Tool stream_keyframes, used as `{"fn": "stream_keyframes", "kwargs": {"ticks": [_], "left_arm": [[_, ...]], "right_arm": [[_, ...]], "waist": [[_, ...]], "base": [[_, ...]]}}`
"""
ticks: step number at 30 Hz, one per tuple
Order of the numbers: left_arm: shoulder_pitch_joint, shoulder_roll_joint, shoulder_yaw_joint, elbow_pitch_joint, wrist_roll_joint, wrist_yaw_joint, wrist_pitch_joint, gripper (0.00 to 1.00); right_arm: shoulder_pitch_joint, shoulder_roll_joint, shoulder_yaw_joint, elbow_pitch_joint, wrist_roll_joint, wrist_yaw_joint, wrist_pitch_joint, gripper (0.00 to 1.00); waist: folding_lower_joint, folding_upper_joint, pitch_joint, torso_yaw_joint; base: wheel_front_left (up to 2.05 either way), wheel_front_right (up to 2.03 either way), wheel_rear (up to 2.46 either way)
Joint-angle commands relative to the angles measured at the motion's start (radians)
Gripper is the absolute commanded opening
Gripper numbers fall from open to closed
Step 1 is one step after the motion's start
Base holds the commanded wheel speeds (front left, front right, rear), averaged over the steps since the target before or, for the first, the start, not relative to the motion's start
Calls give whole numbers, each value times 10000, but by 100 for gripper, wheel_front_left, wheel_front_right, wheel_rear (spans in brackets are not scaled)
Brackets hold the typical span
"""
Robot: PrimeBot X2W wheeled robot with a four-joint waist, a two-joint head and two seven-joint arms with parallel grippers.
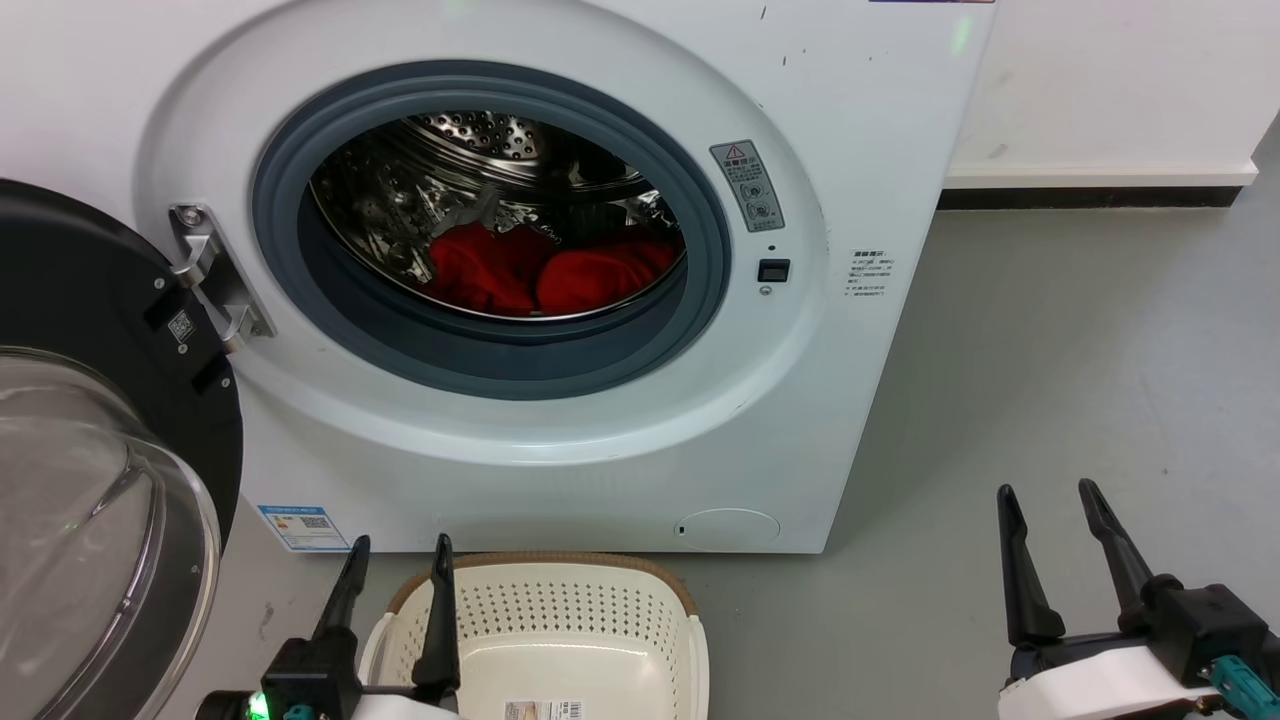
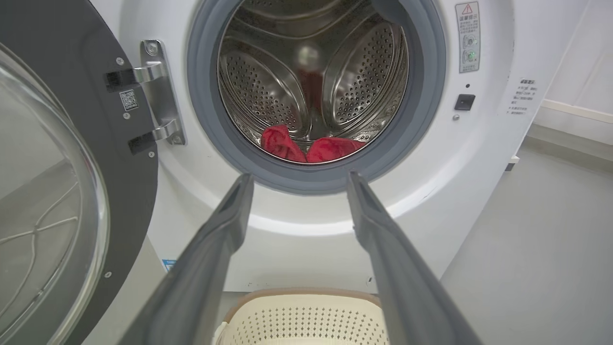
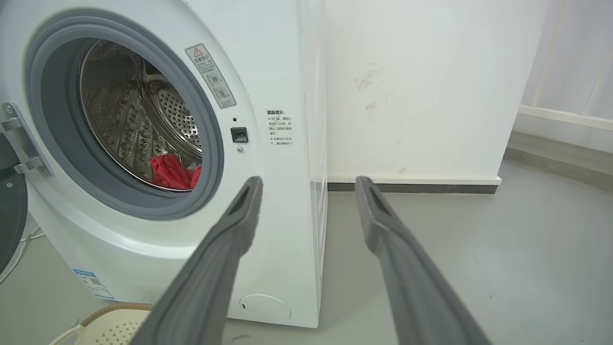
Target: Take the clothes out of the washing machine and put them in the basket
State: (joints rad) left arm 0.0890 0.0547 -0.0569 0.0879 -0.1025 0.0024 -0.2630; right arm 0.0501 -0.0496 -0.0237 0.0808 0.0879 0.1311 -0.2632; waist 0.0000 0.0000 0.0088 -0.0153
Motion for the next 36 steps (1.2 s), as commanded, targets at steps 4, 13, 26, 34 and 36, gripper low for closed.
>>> {"fn": "stream_keyframes", "kwargs": {"ticks": [4,13,26,34,36], "left_arm": [[-63,-39,123,41,131,-94,-28,100],[-48,-51,70,-123,198,-38,-28,100],[-2484,685,306,1534,613,-817,-28,100],[-5902,2261,513,2908,706,-1147,-28,100],[-7099,2705,417,3487,704,-1230,215,100]], "right_arm": [[-17,-12,-14,87,-26,-7,-25,100],[-77,-12,-18,62,-31,-7,-25,100],[-1261,-3,2,-470,3,-7,-23,100],[-1919,5,81,-677,382,-7,-25,100],[-2060,2,144,-743,524,-7,-25,100]], "waist": [[0,0,8,-11],[0,0,69,-68],[0,0,2980,-1197],[0,0,5101,-1836],[0,0,5570,-1985]], "base": [[0,0,0],[0,0,0],[0,0,0],[0,0,0],[0,0,0]]}}
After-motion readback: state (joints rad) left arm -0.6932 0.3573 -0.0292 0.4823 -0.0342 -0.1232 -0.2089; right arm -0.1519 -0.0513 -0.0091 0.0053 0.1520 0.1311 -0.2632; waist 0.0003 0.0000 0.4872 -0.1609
